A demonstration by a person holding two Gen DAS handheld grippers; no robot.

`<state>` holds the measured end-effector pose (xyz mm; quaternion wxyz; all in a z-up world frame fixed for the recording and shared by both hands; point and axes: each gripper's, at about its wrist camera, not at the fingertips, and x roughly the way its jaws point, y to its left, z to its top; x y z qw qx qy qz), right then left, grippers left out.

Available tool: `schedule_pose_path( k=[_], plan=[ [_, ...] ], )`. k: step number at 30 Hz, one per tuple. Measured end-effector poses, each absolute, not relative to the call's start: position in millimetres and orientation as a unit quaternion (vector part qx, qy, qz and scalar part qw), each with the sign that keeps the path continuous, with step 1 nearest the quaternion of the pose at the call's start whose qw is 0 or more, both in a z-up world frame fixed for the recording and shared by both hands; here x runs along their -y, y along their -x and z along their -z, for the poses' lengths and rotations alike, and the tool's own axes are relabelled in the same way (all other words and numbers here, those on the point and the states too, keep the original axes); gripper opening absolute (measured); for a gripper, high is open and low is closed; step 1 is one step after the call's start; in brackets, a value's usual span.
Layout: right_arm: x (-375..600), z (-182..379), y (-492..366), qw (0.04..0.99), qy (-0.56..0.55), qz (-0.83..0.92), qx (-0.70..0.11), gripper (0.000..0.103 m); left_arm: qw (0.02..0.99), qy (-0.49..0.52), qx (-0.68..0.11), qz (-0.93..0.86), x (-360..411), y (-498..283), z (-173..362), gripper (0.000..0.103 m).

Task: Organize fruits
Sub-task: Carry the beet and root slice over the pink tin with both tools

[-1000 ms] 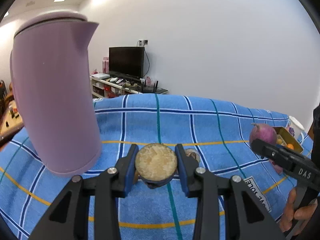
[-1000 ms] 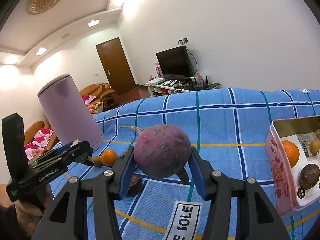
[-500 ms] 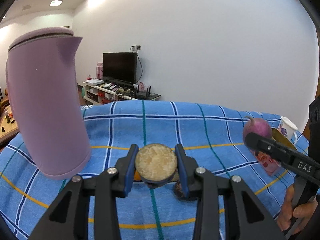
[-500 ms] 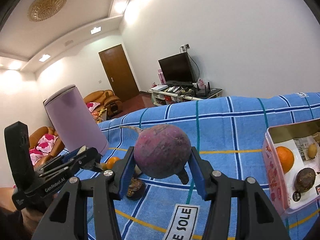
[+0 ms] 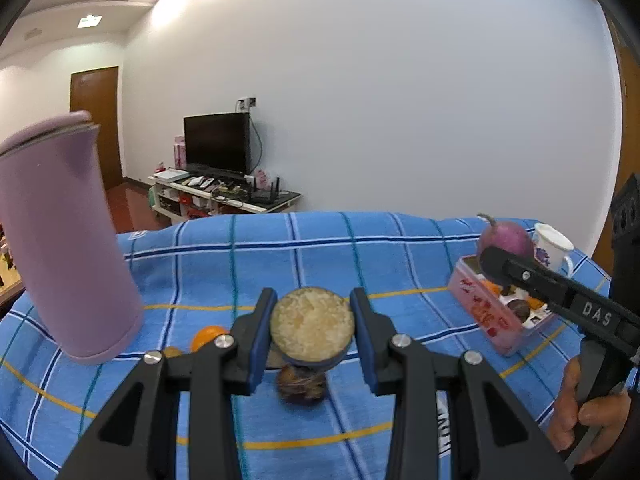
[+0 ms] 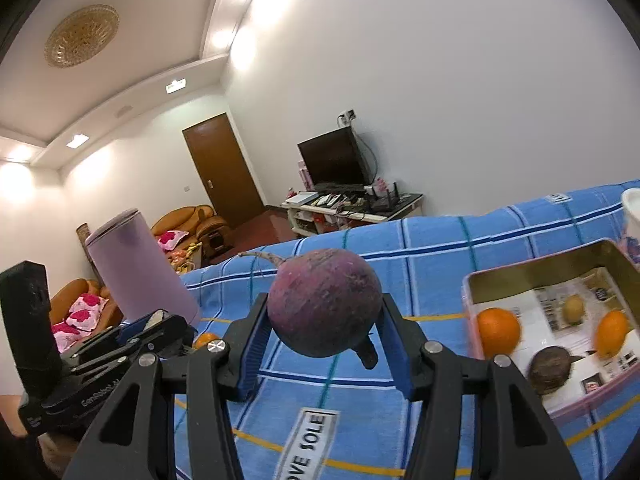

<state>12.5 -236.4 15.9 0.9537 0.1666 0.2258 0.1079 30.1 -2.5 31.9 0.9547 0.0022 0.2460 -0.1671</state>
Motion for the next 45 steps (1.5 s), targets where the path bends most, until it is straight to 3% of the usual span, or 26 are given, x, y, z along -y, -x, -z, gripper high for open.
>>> schedule_pose_path(
  k=[28, 45],
  plan=[
    [426, -14, 30, 0.961, -0.155, 0.090, -0.211, 0.054, 0.930, -0.030, -0.247, 0.270, 188, -29, -39, 0.039],
    [442, 16, -2, 0.936, -0.145, 0.110, -0.300, 0.054, 0.914, -0.046, -0.292, 0.279, 280, -56, -9, 0.039]
  ],
)
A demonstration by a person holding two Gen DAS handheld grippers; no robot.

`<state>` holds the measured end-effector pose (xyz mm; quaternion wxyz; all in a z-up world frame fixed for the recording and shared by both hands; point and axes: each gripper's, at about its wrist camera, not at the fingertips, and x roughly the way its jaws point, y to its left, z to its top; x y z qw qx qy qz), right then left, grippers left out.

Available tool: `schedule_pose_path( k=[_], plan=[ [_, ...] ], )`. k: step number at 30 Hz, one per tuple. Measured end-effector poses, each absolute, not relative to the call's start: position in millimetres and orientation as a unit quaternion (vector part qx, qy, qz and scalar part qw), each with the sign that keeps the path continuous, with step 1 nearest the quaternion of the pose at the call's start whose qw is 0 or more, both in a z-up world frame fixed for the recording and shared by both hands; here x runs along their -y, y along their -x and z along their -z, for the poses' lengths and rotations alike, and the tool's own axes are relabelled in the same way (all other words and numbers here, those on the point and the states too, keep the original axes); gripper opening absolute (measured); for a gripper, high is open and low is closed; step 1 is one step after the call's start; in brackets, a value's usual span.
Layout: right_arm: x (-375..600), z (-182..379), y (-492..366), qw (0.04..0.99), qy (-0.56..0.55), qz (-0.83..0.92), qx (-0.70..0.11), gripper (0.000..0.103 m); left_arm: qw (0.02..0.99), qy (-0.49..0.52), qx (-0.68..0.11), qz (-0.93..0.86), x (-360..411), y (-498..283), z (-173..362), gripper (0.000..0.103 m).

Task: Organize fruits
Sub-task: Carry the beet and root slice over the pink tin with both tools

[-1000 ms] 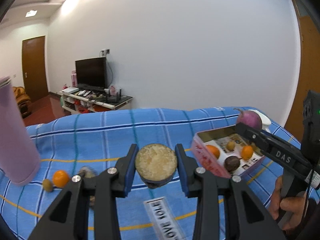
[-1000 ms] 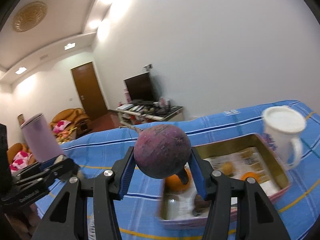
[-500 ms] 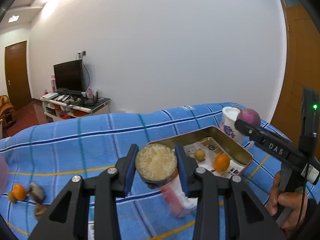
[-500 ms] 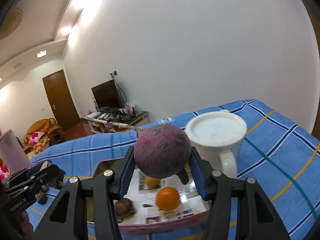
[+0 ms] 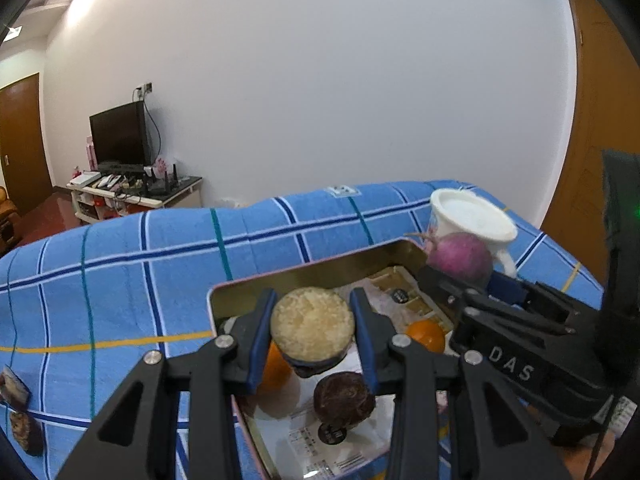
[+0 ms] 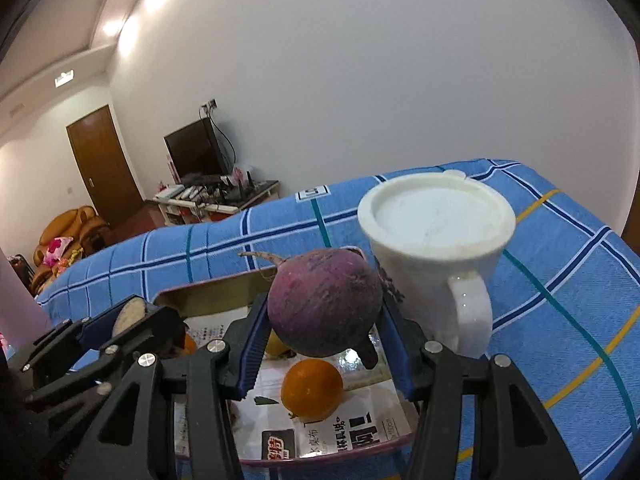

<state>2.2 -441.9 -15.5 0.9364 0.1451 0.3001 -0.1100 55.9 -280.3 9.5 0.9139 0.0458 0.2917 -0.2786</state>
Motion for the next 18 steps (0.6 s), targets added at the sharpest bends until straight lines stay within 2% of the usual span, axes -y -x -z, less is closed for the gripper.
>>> schedule_pose_path(
  k=[18],
  plan=[
    [436, 30, -21, 0.926, -0.122, 0.120, -0.337, 0.054, 0.914, -0.057, -0.305, 0.263, 293, -62, 3, 0.039]
  ],
)
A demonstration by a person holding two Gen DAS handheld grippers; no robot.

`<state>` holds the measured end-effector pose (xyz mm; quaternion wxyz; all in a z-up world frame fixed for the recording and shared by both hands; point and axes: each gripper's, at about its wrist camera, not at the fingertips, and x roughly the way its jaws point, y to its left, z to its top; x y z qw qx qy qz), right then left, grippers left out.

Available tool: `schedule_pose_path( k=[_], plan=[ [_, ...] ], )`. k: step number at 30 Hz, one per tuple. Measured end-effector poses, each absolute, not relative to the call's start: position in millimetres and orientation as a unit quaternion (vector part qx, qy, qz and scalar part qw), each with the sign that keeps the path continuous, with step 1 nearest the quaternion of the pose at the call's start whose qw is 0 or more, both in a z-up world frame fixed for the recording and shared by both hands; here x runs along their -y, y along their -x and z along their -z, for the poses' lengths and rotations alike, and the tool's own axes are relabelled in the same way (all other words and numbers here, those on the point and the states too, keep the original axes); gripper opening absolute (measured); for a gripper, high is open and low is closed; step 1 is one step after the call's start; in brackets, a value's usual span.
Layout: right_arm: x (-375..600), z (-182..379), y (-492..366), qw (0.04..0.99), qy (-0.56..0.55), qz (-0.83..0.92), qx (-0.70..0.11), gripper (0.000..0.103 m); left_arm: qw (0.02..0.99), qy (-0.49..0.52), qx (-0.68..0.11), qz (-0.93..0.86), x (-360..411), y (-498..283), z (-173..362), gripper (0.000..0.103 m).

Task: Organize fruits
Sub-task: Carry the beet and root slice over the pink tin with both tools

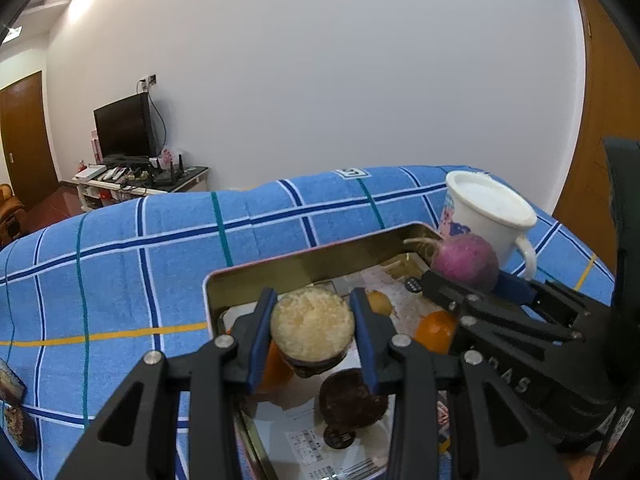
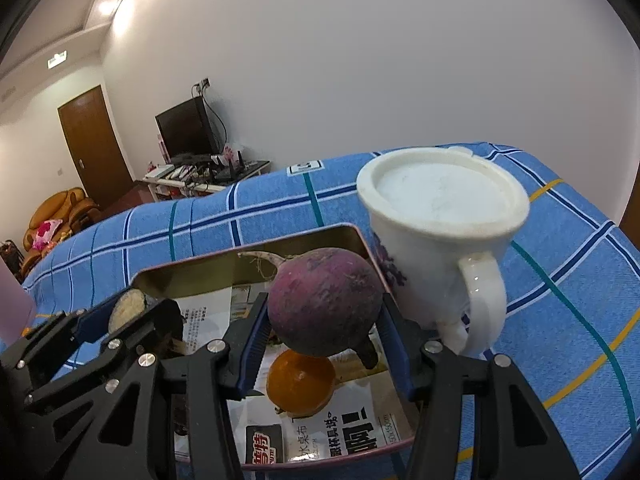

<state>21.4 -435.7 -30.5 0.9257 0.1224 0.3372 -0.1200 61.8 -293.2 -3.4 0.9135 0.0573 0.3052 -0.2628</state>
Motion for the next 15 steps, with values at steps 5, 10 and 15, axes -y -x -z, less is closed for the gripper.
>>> schedule_pose_path(
  k=[5, 10, 15],
  plan=[
    [431.5, 31.3, -23.9, 0.925, -0.103, 0.131, -0.341, 0.054, 0.916, -0.068, -0.299, 0.258, 298.1, -59.4, 5.0, 0.039],
    [430.8, 32.3, -24.8, 0.925, -0.100, 0.132, -0.342, 0.054, 0.917, -0.067, -0.296, 0.259, 299.5, -57.3, 6.4, 0.039],
    [430.1, 32.2, -23.4, 0.925, -0.096, 0.133, -0.343, 0.054, 0.918, -0.067, -0.294, 0.260, 298.4, -56.4, 6.3, 0.039]
  ],
)
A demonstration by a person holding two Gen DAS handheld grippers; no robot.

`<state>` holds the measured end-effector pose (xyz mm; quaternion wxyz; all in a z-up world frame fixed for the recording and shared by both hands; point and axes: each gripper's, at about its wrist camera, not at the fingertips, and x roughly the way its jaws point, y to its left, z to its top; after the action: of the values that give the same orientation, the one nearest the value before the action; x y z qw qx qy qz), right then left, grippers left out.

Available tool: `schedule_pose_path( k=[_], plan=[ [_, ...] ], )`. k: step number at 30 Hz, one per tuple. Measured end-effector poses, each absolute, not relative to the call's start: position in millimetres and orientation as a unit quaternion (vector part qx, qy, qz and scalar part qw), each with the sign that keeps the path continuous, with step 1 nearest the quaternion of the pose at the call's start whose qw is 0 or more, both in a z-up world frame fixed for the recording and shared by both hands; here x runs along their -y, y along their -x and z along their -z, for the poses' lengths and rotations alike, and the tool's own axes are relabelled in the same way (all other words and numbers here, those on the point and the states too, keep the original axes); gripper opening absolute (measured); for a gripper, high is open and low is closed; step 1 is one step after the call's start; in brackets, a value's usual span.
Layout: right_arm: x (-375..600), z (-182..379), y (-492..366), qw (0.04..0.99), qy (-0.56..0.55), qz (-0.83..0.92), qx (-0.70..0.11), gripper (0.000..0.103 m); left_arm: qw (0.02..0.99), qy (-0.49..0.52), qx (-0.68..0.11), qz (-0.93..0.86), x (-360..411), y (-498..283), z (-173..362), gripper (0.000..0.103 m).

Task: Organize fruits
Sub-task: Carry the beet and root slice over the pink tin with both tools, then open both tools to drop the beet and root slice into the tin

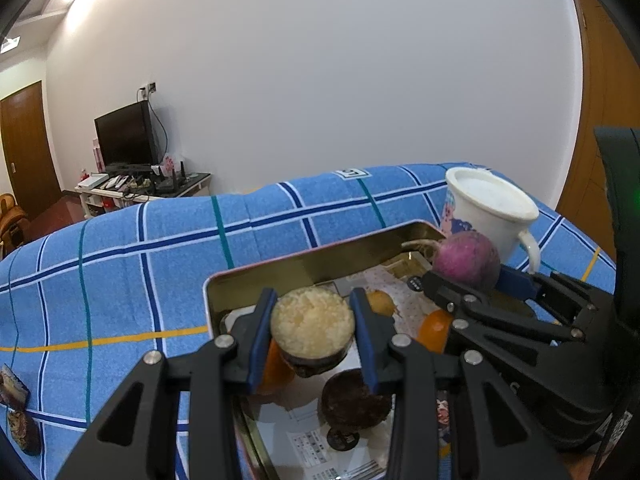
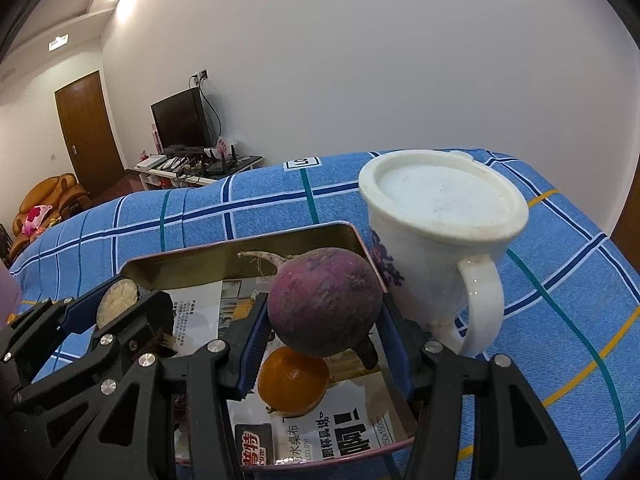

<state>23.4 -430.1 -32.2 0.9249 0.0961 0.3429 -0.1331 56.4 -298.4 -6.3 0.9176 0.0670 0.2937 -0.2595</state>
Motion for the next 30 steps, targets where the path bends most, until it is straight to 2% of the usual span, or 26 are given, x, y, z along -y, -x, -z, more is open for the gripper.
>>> schedule_pose_path(
  k=[25, 28, 30],
  plan=[
    [426, 34, -25, 0.924, -0.087, 0.135, -0.348, 0.055, 0.916, -0.062, -0.294, 0.264, 293, -55, 4, 0.039],
    [430, 32, -23, 0.925, -0.098, 0.128, -0.343, 0.057, 0.918, -0.056, -0.291, 0.263, 290, -55, 3, 0.042],
    [432, 30, -20, 0.927, -0.110, 0.124, -0.336, 0.057, 0.919, -0.053, -0.287, 0.263, 288, -54, 1, 0.047]
  ],
)
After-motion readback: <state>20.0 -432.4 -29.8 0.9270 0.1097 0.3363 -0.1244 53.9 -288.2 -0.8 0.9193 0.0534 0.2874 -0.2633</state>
